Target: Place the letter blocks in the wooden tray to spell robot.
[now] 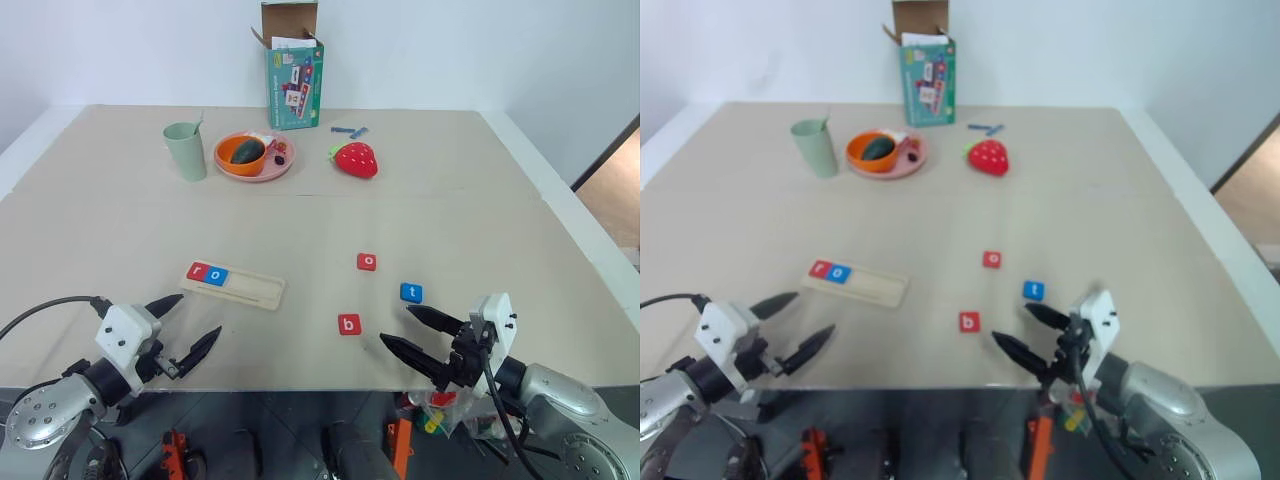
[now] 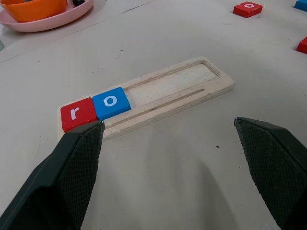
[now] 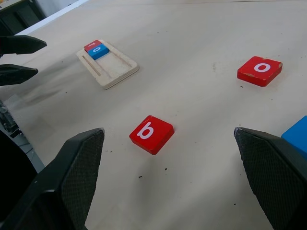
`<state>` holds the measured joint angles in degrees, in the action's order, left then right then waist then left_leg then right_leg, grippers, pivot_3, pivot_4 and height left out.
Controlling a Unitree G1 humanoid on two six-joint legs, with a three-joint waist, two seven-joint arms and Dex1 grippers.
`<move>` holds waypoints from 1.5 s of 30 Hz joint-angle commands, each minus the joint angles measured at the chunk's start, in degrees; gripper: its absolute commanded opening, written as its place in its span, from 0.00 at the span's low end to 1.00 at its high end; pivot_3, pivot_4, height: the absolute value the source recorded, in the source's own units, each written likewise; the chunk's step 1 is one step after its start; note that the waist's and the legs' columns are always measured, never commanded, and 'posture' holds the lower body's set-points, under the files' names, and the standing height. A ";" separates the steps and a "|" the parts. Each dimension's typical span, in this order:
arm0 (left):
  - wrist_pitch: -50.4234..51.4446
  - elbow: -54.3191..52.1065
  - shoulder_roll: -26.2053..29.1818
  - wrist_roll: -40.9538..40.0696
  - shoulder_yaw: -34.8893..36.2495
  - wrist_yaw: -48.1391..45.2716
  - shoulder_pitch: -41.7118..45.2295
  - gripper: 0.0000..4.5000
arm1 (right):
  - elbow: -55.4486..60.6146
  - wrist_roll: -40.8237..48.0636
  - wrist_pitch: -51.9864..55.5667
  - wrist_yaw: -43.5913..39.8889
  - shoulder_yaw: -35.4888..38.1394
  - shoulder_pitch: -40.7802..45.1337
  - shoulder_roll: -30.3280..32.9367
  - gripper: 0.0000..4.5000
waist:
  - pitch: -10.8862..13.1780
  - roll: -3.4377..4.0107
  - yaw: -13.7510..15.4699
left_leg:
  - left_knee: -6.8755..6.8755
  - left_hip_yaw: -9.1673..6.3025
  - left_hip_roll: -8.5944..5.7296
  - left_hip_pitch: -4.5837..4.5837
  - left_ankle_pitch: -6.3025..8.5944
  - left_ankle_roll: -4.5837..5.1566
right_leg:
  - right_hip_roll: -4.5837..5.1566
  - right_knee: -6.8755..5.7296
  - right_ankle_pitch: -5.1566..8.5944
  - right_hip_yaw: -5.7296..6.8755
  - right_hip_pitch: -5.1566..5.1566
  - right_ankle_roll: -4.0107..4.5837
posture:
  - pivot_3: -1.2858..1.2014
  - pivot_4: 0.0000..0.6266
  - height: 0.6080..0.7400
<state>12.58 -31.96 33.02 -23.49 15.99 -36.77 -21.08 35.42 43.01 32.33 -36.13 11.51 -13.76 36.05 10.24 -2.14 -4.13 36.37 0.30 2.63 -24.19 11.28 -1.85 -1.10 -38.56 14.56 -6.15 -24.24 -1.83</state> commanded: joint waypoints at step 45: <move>-8.13 45.62 13.17 11.68 -30.33 -48.87 56.49 1.00 | -10.90 -20.32 -19.78 -18.51 -20.77 25.45 -1.57 1.00 | 0.02 0.02 0.26 | 0.16 -0.40 0.11 -0.12 0.10 0.27 | -0.46 -0.54 -0.07 0.28 -0.07 -0.23 | 0.52 0.24 1.00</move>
<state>6.79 11.38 46.24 -13.41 -13.76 -84.40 34.24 24.33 23.34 14.12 -55.13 -9.48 11.97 35.01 10.27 -2.12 -3.87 36.54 -0.10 2.74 -24.30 11.37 -1.57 -1.57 -39.11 14.48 -5.87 -24.29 -2.05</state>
